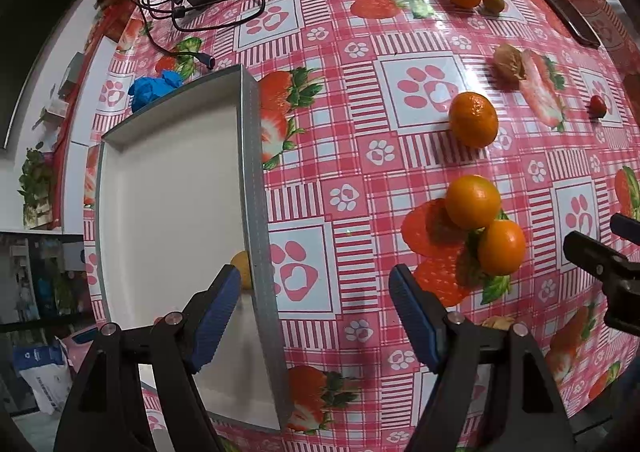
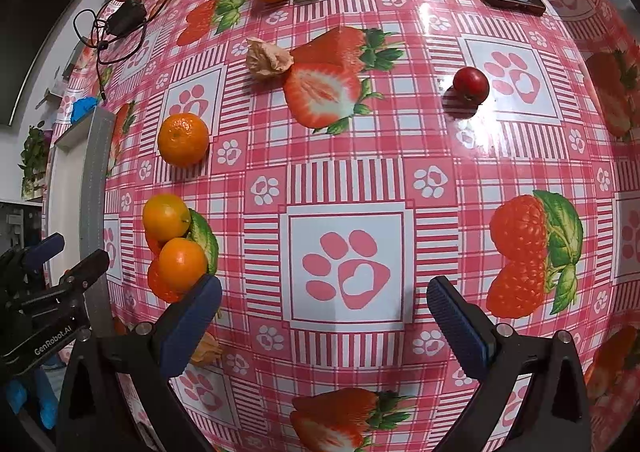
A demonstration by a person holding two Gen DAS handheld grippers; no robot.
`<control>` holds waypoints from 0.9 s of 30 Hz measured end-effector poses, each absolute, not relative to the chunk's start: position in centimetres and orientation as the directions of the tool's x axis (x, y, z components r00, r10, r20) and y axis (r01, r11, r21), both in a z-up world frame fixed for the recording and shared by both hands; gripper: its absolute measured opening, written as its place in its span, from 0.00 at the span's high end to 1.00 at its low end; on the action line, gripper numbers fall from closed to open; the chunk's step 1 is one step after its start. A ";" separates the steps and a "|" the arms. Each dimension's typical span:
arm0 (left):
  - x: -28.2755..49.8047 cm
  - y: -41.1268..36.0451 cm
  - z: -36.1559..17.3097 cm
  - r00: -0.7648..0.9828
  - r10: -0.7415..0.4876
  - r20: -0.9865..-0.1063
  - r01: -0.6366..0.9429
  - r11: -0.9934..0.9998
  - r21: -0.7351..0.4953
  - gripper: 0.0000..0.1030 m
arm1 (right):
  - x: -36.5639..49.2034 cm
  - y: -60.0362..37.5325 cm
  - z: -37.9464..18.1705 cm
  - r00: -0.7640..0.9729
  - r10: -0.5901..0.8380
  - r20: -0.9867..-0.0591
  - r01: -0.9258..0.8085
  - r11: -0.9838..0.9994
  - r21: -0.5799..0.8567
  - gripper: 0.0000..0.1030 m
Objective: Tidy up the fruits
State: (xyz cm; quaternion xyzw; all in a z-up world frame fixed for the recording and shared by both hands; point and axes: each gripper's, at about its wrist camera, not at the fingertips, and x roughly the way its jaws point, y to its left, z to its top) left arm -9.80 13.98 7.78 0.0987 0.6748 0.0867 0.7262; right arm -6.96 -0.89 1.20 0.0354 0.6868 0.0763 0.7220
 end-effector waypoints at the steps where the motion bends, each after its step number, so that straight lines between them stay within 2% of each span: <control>1: -9.8 14.0 7.8 0.069 0.251 -0.966 0.004 0.968 0.252 0.23 | -7.0 -0.9 1.2 0.043 0.161 -0.986 -0.061 0.986 0.158 0.00; 14: -9.4 15.4 7.2 0.014 0.190 -0.982 -0.042 0.981 0.189 0.23 | -6.9 -0.5 0.6 0.021 0.164 -0.986 -0.055 0.985 0.163 0.00; 27: -9.5 16.3 6.6 -0.024 0.186 -0.982 -0.047 0.981 0.187 0.23 | -6.8 0.0 0.2 0.004 0.165 -0.986 -0.060 0.985 0.164 0.00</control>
